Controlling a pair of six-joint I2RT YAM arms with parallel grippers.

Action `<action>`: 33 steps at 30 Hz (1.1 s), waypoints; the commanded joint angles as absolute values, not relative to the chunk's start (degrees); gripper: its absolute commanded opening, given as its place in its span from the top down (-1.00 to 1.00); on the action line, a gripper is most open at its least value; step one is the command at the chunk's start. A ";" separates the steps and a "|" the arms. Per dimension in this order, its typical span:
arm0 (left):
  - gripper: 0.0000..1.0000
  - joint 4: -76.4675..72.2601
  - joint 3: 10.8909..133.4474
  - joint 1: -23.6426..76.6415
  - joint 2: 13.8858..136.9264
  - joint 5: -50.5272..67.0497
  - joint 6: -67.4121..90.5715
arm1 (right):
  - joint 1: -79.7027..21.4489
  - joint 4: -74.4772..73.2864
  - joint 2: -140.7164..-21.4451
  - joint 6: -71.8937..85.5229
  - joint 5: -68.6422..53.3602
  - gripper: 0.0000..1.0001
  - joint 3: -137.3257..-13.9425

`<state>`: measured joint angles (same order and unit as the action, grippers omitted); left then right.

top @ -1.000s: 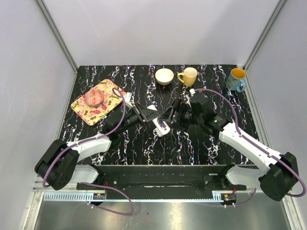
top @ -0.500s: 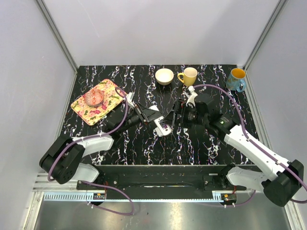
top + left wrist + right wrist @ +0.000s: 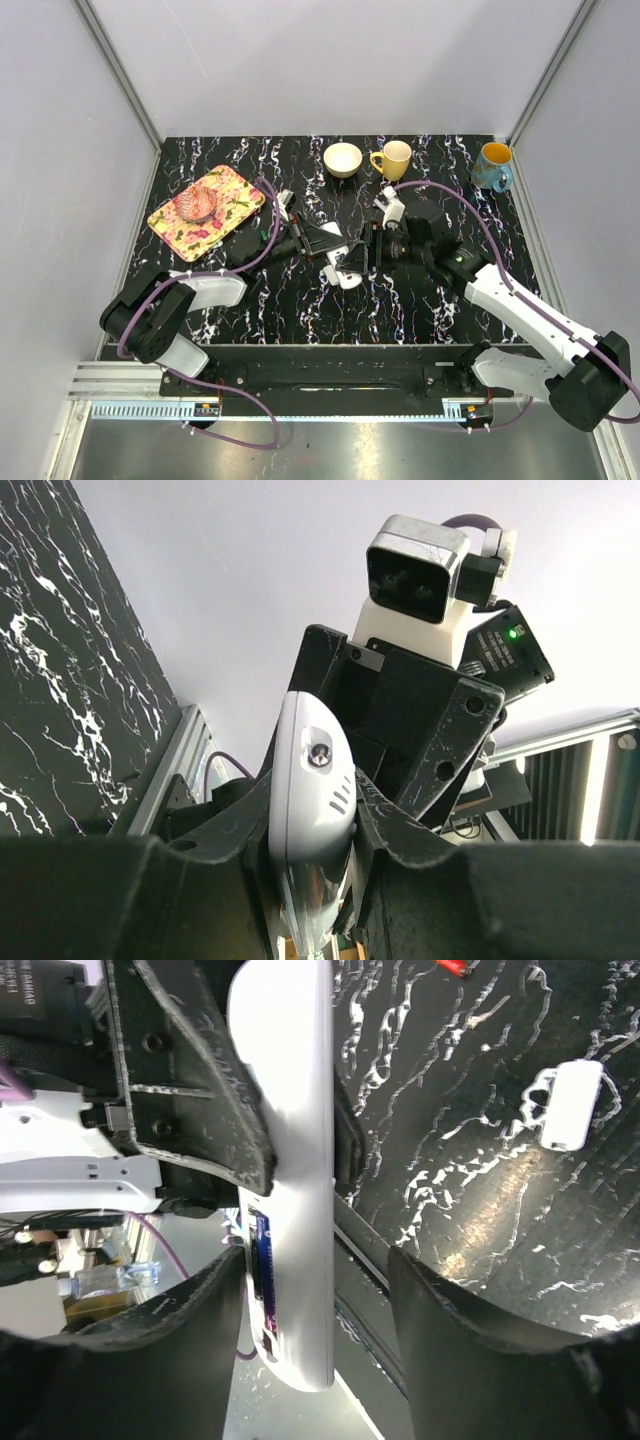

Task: Load the batteries into the remote control
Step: Load the battery into the remote control.

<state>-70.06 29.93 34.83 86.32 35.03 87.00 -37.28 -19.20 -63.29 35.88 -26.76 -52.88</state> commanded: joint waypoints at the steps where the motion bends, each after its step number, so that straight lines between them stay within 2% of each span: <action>1: 1.00 -79.72 32.70 34.63 85.78 37.88 88.59 | -35.95 -13.01 -63.46 37.00 -31.55 -0.21 -51.59; 6: 1.00 -79.37 32.26 34.63 85.43 38.14 87.98 | -34.19 -9.15 -63.63 39.90 -34.53 -0.12 -50.36; 9: 1.00 -79.36 31.99 34.72 85.34 38.06 87.89 | -33.58 -7.65 -64.07 41.22 -35.68 -0.01 -49.83; 10: 1.00 -79.63 31.99 34.63 85.43 38.14 87.89 | -33.49 -7.39 -64.16 41.31 -35.94 0.12 -49.49; 14: 1.00 -80.07 32.25 34.63 85.17 37.97 88.07 | -33.05 -6.07 -64.77 42.27 -36.91 0.38 -48.17; 22: 1.00 -78.32 32.96 34.63 84.20 38.32 87.28 | -32.96 -6.50 -65.65 42.63 -37.09 0.88 -47.72; 23: 1.00 -77.88 32.96 34.63 83.85 38.41 86.93 | -32.96 -6.59 -65.83 42.63 -37.09 0.90 -47.90; 25: 1.00 -76.39 32.87 34.63 83.50 38.41 86.22 | -32.96 -7.20 -65.83 42.80 -36.57 0.44 -48.42; 27: 1.00 -74.72 32.78 34.72 82.80 38.41 84.64 | -32.96 -7.64 -65.30 43.50 -35.34 -0.19 -49.04; 31: 1.00 -70.23 31.73 34.63 81.83 37.88 81.83 | -32.52 -10.27 -63.90 44.03 -33.40 -0.53 -52.37; 33: 1.00 -69.44 31.38 34.63 81.56 37.71 81.30 | -32.08 -11.68 -63.20 43.77 -32.61 -0.59 -53.69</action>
<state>-68.53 30.37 34.50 84.03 37.36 84.07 -32.93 -9.74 -64.84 44.05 -35.35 -48.86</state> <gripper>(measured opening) 0.306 0.766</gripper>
